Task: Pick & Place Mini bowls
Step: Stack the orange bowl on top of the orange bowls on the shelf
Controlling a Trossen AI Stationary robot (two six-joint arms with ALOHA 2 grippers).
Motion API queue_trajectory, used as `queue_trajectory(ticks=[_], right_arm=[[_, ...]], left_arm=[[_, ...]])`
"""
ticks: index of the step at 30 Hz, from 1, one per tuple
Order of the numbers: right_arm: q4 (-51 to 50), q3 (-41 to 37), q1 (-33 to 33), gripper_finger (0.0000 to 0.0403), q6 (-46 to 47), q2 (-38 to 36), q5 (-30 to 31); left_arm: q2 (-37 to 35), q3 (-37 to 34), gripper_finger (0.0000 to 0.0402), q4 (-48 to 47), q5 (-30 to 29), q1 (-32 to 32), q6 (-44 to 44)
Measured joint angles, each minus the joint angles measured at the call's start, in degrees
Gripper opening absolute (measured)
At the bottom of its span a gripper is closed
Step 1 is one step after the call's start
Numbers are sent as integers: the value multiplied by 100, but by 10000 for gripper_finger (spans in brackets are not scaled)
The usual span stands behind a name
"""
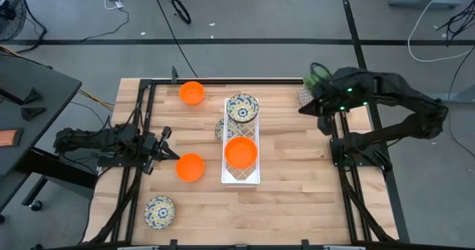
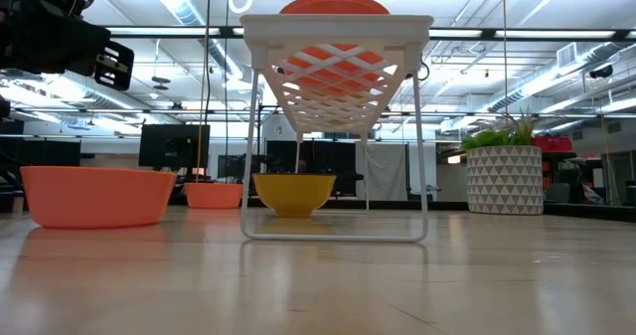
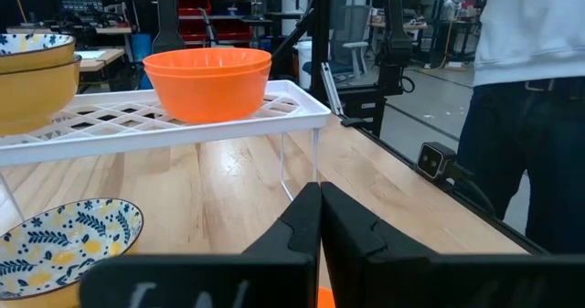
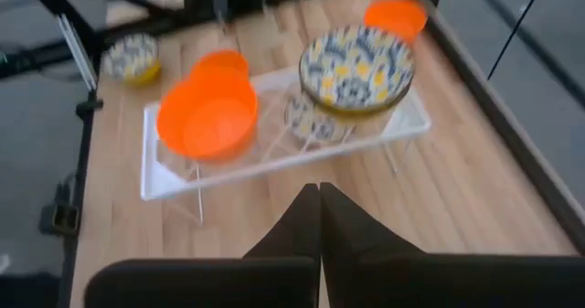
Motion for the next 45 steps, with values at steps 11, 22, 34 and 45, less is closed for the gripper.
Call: queue_trajectory(ticks=[11, 22, 34, 45], right_arm=[[-592, 849, 2, 0, -193, -305, 16], [-915, 1141, 7, 0, -268, -599, 15], [-1143, 1141, 7, 0, -566, -1030, -175], [-1160, 1143, 9, 4, -630, -1512, -333]], left_arm=[[1, 0, 14, -2, 0, 2, 0], [1, 0, 14, -1, 0, 1, 0], [1, 0, 14, -2, 0, 0, 0], [-1, 0, 14, -2, 0, 0, 0]])
